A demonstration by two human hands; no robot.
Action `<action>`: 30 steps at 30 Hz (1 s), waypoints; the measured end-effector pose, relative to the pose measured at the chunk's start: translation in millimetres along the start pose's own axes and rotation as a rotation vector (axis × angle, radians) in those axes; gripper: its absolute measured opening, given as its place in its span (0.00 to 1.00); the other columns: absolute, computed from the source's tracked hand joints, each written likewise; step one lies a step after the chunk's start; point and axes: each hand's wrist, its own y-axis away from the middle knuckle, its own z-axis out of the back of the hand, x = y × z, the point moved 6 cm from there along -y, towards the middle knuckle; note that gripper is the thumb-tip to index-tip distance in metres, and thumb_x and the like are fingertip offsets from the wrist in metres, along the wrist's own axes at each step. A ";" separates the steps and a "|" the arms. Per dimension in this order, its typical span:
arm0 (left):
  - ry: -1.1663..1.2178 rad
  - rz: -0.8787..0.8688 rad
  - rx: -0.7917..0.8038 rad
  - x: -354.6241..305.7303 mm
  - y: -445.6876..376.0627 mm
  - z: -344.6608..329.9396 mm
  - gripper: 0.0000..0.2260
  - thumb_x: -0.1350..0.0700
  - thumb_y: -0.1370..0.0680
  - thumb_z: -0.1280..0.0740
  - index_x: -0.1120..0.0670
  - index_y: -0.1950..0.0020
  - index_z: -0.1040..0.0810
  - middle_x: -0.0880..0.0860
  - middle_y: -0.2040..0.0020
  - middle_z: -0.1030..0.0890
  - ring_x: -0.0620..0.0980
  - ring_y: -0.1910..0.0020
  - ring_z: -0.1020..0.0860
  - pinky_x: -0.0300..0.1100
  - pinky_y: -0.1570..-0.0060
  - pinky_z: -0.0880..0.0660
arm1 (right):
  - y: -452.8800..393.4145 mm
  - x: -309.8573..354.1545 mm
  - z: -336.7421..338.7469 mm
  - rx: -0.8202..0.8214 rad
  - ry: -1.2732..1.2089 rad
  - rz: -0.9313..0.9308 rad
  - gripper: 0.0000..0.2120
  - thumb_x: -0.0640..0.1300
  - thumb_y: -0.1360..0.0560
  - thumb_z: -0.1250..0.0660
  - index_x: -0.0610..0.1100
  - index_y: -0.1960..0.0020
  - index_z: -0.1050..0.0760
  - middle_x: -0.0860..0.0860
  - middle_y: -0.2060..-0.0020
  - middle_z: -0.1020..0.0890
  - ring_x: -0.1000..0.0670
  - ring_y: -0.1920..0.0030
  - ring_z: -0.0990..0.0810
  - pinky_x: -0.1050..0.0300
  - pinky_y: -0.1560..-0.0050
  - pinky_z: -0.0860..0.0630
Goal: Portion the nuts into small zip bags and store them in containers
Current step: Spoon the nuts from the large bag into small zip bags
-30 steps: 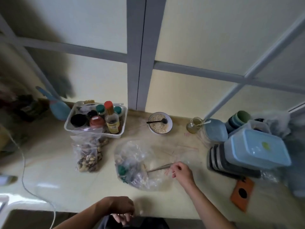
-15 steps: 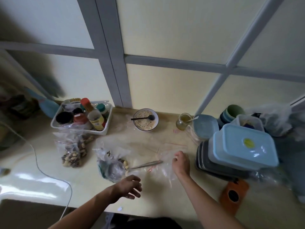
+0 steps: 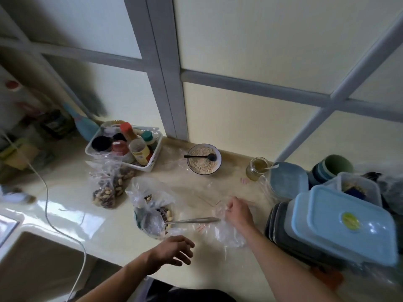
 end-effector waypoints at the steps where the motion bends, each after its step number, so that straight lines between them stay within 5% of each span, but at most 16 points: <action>1: 0.014 -0.013 -0.009 -0.4 0.4 -2.3 0.17 0.55 0.27 0.36 0.57 0.41 0.20 0.56 0.51 0.15 0.57 0.51 0.15 0.40 0.59 0.26 | -0.7 -1.8 2.0 -0.026 -0.019 -0.006 0.05 0.42 0.25 0.31 0.50 0.55 0.26 0.52 0.56 0.21 0.47 0.51 0.20 0.55 0.55 0.24; 7: 0.074 -0.136 -0.098 -13.7 -3.8 -5.4 0.18 0.54 0.30 0.37 0.58 0.43 0.20 0.55 0.55 0.15 0.55 0.55 0.15 0.42 0.57 0.27 | 4.5 13.4 42.1 -0.323 0.012 0.111 0.04 0.44 0.28 0.32 0.45 0.58 0.26 0.49 0.58 0.23 0.45 0.54 0.26 0.50 0.55 0.28; 10: 0.119 -0.161 -0.106 -19.8 -5.2 -6.8 0.19 0.54 0.30 0.38 0.59 0.43 0.20 0.56 0.55 0.15 0.55 0.56 0.16 0.43 0.57 0.27 | 1.9 17.7 45.9 -0.096 -0.004 0.054 0.03 0.41 0.24 0.35 0.44 0.52 0.30 0.44 0.58 0.19 0.41 0.56 0.20 0.49 0.58 0.24; 13: 0.117 -0.166 -0.095 -20.2 -4.2 -9.8 0.18 0.53 0.30 0.38 0.58 0.43 0.20 0.56 0.55 0.15 0.55 0.55 0.16 0.43 0.57 0.28 | 5.7 16.6 35.5 0.161 0.369 -0.003 0.12 0.41 0.23 0.36 0.44 0.40 0.23 0.44 0.44 0.18 0.42 0.43 0.20 0.50 0.45 0.22; 15: 0.106 -0.157 -0.090 -18.1 -2.2 -10.8 0.18 0.52 0.29 0.38 0.57 0.43 0.19 0.55 0.54 0.15 0.54 0.55 0.16 0.43 0.56 0.28 | 7.9 16.8 32.8 0.085 0.479 -0.020 0.17 0.44 0.22 0.34 0.44 0.34 0.27 0.44 0.37 0.23 0.43 0.37 0.25 0.49 0.39 0.24; 19: 0.103 -0.142 -0.095 -14.1 3.3 -11.4 0.18 0.53 0.29 0.38 0.56 0.43 0.19 0.55 0.54 0.15 0.53 0.55 0.16 0.42 0.56 0.28 | 4.8 19.4 36.6 -0.211 0.397 0.010 0.16 0.43 0.21 0.36 0.45 0.34 0.30 0.46 0.37 0.26 0.45 0.38 0.27 0.53 0.42 0.26; 25: 0.115 -0.126 -0.111 -10.3 10.4 -7.9 0.17 0.54 0.30 0.36 0.56 0.43 0.19 0.56 0.54 0.15 0.54 0.54 0.16 0.41 0.58 0.28 | -19.0 24.3 18.3 -0.073 0.123 0.143 0.16 0.42 0.21 0.35 0.42 0.34 0.29 0.45 0.30 0.29 0.42 0.30 0.31 0.50 0.35 0.28; 28: 0.128 -0.127 -0.116 -10.7 12.5 -3.9 0.17 0.54 0.30 0.36 0.56 0.43 0.19 0.55 0.53 0.15 0.53 0.54 0.16 0.42 0.57 0.28 | -27.0 19.4 25.7 -0.188 0.139 -0.012 0.25 0.45 0.22 0.33 0.43 0.28 0.33 0.42 0.24 0.37 0.40 0.27 0.36 0.49 0.33 0.28; 30: 0.132 -0.125 -0.118 -11.6 13.0 -0.2 0.17 0.54 0.30 0.36 0.56 0.43 0.19 0.55 0.54 0.15 0.53 0.54 0.16 0.42 0.57 0.29 | -25.9 16.8 35.9 -0.302 0.190 -0.090 0.29 0.43 0.25 0.29 0.44 0.27 0.34 0.42 0.28 0.34 0.42 0.33 0.30 0.50 0.39 0.24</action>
